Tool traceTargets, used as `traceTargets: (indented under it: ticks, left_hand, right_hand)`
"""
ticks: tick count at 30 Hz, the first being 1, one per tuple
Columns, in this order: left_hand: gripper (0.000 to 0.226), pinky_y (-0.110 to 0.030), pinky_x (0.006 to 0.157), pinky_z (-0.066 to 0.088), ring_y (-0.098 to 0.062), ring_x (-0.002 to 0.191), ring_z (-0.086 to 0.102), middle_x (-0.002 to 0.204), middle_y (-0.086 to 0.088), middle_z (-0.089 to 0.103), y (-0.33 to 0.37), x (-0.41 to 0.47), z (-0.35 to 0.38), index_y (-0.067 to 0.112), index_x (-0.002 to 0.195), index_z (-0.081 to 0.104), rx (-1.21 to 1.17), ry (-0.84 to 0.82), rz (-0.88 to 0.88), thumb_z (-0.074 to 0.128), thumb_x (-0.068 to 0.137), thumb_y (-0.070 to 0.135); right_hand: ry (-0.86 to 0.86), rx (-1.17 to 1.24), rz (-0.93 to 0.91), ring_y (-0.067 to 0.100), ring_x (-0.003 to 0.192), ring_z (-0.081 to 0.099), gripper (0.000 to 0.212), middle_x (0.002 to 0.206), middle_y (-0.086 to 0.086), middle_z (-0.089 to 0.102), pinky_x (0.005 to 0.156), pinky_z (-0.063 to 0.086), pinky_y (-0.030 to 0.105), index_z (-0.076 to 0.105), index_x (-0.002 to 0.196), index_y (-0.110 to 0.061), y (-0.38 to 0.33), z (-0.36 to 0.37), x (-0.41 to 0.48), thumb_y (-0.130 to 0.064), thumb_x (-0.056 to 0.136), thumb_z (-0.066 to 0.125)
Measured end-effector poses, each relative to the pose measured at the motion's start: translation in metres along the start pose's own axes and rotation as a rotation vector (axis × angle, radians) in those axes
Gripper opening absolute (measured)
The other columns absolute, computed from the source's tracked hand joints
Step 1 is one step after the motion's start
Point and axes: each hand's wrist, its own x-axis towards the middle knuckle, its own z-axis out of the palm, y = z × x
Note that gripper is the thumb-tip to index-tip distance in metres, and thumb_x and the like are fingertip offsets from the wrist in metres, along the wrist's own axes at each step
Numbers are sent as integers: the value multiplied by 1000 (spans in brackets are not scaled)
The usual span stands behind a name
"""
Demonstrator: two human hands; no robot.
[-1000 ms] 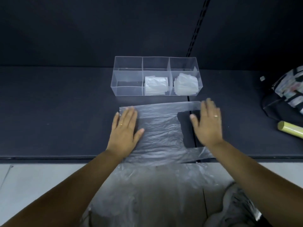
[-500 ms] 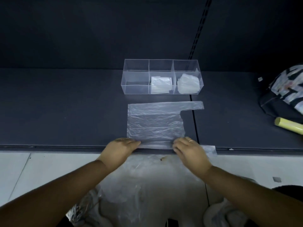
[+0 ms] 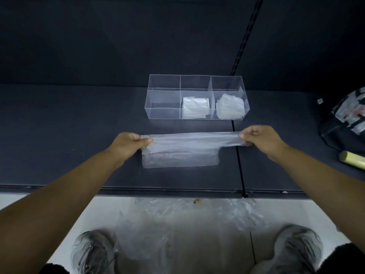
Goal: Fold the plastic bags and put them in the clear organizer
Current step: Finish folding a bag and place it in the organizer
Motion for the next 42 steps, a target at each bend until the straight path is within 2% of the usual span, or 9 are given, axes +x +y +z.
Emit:
traceTargets:
  ticks: [4, 9, 12, 17, 23, 26, 31, 36, 42]
  left_hand:
    - [20, -24, 84, 40, -8, 90, 59, 90, 8, 67, -1, 21, 14, 20, 73, 69, 121, 136, 19, 73, 82, 37]
    - [24, -44, 89, 40, -37, 106, 51, 117, -16, 55, -3, 16, 43, 7, 108, 65, 577, 555, 343, 65, 87, 19]
    - [30, -46, 104, 37, -40, 116, 52, 129, -20, 56, -13, 2, 72, 1, 121, 61, 709, 388, 710, 57, 92, 6]
    - [66, -30, 116, -15, -16, 148, -7, 161, -1, -3, -44, -1, 91, 15, 153, 0, 1003, 142, 537, 20, 100, 50]
    - [70, -35, 111, -25, -23, 138, -32, 155, -2, -26, -50, -2, 93, 18, 143, -25, 1131, 136, 490, -13, 87, 57]
    - [68, -37, 113, -22, -26, 141, -28, 157, -4, -22, -52, -2, 92, 23, 144, -22, 1105, 153, 456, -10, 87, 56]
    - [90, -43, 115, -15, -32, 146, -16, 160, -9, -13, -50, -3, 90, 25, 152, -7, 1073, 173, 392, -4, 78, 77]
    - [98, -50, 113, -15, -28, 145, -19, 159, -9, -18, -46, -4, 85, 22, 151, -14, 1118, 168, 316, -6, 72, 81]
    - [78, -34, 115, -20, -13, 145, -15, 161, -2, 3, -37, -21, 88, 17, 153, 11, 971, 67, 662, 30, 93, 63]
  right_hand:
    - [149, -31, 48, -1, 52, 60, 7, 68, 2, 65, 57, 48, 11, 68, 80, -8, 13, 17, 25, -6, 86, 67]
    - [279, -181, 52, 13, 76, 59, 9, 75, -7, 63, 72, 48, 27, 64, 77, -18, 25, 33, 37, -18, 85, 68]
    - [304, -206, 53, 14, 80, 58, 7, 80, -7, 60, 69, 42, 24, 64, 87, -17, 22, 36, 35, -23, 85, 68]
    - [557, -499, -236, 35, 103, 53, 27, 113, 17, 54, 87, 43, 41, 62, 111, -6, -4, 70, 6, -14, 85, 64]
    - [-100, -667, -591, 20, 148, 8, 56, 160, 4, 17, 121, 3, 39, 25, 151, -18, -15, 181, -47, -36, 101, 39]
    - [-112, -822, -408, 14, 147, -15, 60, 162, -1, -9, 117, -16, 36, 1, 153, -22, -5, 193, -33, -47, 102, 18]
    - [5, -963, -265, 17, 146, -18, 65, 160, 0, -15, 118, -12, 41, -10, 152, -23, 21, 146, -3, -53, 98, 9]
    - [138, -1006, -151, 21, 148, -7, 64, 162, 4, -4, 119, -9, 44, 0, 154, -18, 40, 83, 8, -49, 100, 17]
    - [60, -728, -555, 24, 113, 49, 35, 120, 0, 53, 89, 34, 35, 61, 112, -19, 30, 69, -30, -35, 83, 70]
